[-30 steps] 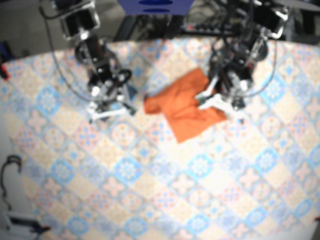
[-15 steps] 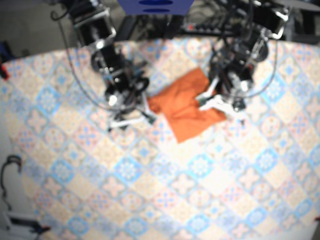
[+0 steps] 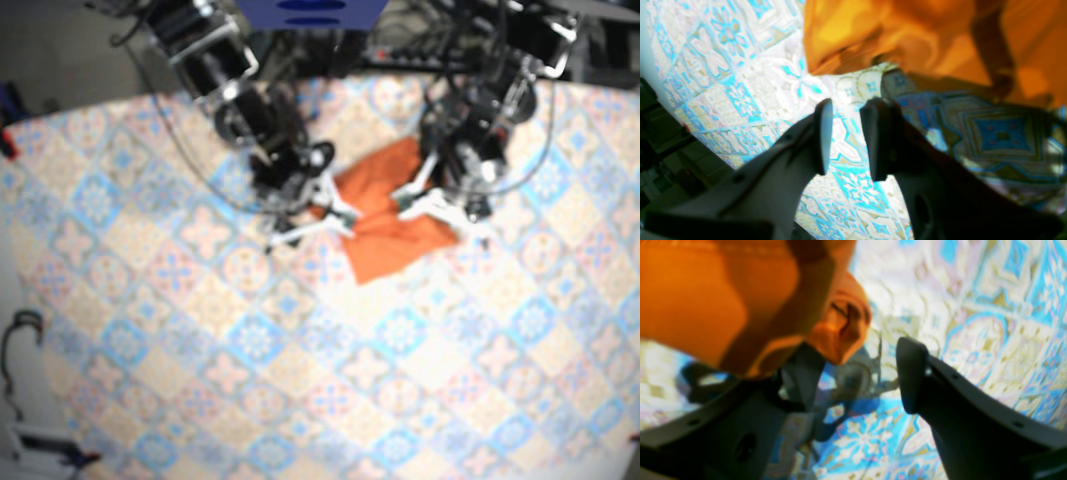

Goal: Fold the T-shirt properly

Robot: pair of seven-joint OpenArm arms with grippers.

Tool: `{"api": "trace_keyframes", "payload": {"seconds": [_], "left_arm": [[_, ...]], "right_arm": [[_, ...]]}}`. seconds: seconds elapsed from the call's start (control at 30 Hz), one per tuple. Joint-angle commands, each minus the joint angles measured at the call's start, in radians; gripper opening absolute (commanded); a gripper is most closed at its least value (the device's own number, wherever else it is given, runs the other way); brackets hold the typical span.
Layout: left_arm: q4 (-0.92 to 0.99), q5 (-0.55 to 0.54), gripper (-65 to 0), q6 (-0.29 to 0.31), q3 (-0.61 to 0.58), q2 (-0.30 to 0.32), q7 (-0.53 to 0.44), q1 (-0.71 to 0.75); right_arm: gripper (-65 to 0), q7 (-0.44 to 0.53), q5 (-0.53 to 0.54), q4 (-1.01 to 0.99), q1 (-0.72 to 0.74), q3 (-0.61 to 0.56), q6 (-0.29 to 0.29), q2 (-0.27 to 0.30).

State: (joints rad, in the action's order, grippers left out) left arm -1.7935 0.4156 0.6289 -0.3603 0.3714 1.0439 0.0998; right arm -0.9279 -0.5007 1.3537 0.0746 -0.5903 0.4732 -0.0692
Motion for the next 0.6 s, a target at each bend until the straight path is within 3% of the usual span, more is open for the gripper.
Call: {"api": "trace_keyframes", "payload": {"seconds": [0.0,0.33,0.57], "left_arm": [[-0.016,0.009,-47.4,-0.007,0.005,0.007,-0.001,-0.013],[-0.016,0.007,-47.4,-0.007,0.005,0.007,-0.001,-0.012],[-0.016,0.007,-47.4,-0.007,0.005,0.007,-0.001,-0.002]], "right_arm": [[-28.3,0.013,0.000,0.017,0.015,-0.009,-0.004,-0.014],[-28.4,0.005,0.000,0.026,-0.020,-0.130,-0.004,-0.014],[-28.4,0.005,-0.002,0.048,-0.058,-0.132,-0.004,-0.014]]}}
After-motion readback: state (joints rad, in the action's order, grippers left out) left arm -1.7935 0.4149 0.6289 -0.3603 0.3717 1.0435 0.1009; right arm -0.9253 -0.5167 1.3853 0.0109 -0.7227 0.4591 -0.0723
